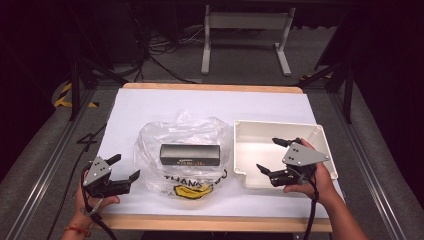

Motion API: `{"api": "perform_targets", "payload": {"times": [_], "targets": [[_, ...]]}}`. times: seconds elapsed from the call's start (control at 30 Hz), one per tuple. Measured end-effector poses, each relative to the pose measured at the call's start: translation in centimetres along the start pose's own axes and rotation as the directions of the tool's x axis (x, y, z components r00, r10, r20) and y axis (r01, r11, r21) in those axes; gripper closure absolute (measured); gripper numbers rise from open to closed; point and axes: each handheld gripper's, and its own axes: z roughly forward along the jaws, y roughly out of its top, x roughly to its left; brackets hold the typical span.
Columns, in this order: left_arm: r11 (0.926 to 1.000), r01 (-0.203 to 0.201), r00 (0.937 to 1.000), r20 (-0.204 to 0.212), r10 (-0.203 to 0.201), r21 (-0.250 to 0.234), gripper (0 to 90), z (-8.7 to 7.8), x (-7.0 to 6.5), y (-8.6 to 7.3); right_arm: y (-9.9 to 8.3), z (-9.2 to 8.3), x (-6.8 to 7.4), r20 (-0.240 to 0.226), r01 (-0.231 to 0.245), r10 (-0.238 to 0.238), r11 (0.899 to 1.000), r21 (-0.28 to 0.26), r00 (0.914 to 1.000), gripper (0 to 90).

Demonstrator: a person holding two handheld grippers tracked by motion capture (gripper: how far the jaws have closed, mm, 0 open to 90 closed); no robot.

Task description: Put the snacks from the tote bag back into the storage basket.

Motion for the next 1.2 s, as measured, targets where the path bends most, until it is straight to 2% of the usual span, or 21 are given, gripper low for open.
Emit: {"api": "perform_targets", "payload": {"times": [0.2, 0.23, 0.43, 0.47, 0.5, 0.6, 0.77, 0.83, 0.97, 1.03, 1.1, 1.13, 1.2], "targets": [[1.0, -0.001, 1.0, 0.003, 0.001, 0.002, 13.3, 0.1, 0.0, 0.0, 1.0, 1.8, -0.1, -0.041, 0.001, -0.002, 1.0, -0.02, 0.9991, 16.8], [1.0, -0.001, 1.0, 0.004, 0.001, 0.002, 13.3, 0.0, 0.0, 0.0, 1.5, 2.8, -0.2, -0.07, 0.005, -0.007, 1.0, -0.022, 0.9976, 17.2], [1.0, -0.002, 1.0, 0.006, 0.002, 0.007, 13.3, 0.1, 0.0, 0.0, 2.2, 4.3, -0.3, -0.1, 0.006, -0.008, 1.0, -0.019, 0.995, 18.3], [1.0, -0.001, 1.0, 0.007, 0.001, 0.008, 13.3, 0.2, -0.1, 0.0, 2.5, 5.0, -0.4, -0.137, -0.003, 0.0, 1.0, -0.023, 0.9906, 18.3], [1.0, -0.002, 1.0, 0.006, 0.002, 0.008, 13.3, 0.1, -0.1, 0.0, 2.6, 5.2, -0.5, -0.148, -0.007, 0.003, 1.0, -0.024, 0.989, 18.3], [1.0, -0.001, 1.0, 0.005, 0.001, 0.004, 13.3, 0.1, -0.1, 0.0, 3.1, 5.8, -0.6, -0.158, -0.005, 0.003, 1.0, -0.018, 0.9875, 18.5], [1.0, -0.003, 1.0, 0.007, 0.003, 0.002, 13.3, 0.1, -0.1, 0.0, 3.9, 7.4, -0.8, -0.202, 0.001, -0.004, 1.0, -0.012, 0.9793, 21.4], [1.0, -0.004, 1.0, 0.007, 0.004, 0.001, 13.3, 0.1, -0.1, 0.0, 4.1, 7.9, -0.7, -0.21, 0.011, -0.011, 1.0, -0.004, 0.9777, 21.6], [0.9999, -0.012, 0.9999, 0.008, 0.012, 0.004, 13.3, 0.1, -0.2, 0.0, 4.8, 9.3, -0.6, -0.25, 0.041, -0.032, 0.999, 0.029, 0.9678, 22.6], [0.9999, -0.016, 0.9998, 0.008, 0.016, -0.001, 13.3, 0.1, -0.2, 0.1, 4.9, 9.5, -0.5, -0.254, 0.045, -0.035, 0.998, 0.034, 0.9665, 22.7], [0.9998, -0.019, 0.9998, 0.01, 0.019, 0.0, 13.3, 0.0, -0.3, 0.1, 5.1, 10.1, -0.5, -0.275, 0.053, -0.04, 0.998, 0.041, 0.9607, 22.5], [0.9998, -0.019, 0.9997, 0.011, 0.019, 0.001, 13.3, 0.0, -0.3, 0.1, 5.3, 10.6, -0.4, -0.3, 0.046, -0.031, 0.998, 0.045, 0.9534, 22.7], [0.9999, -0.017, 0.9998, 0.011, 0.017, 0.001, 13.3, 0.0, -0.3, 0.1, 5.4, 11.0, -0.3, -0.307, 0.054, -0.037, 0.997, 0.047, 0.9509, 22.8]]}}
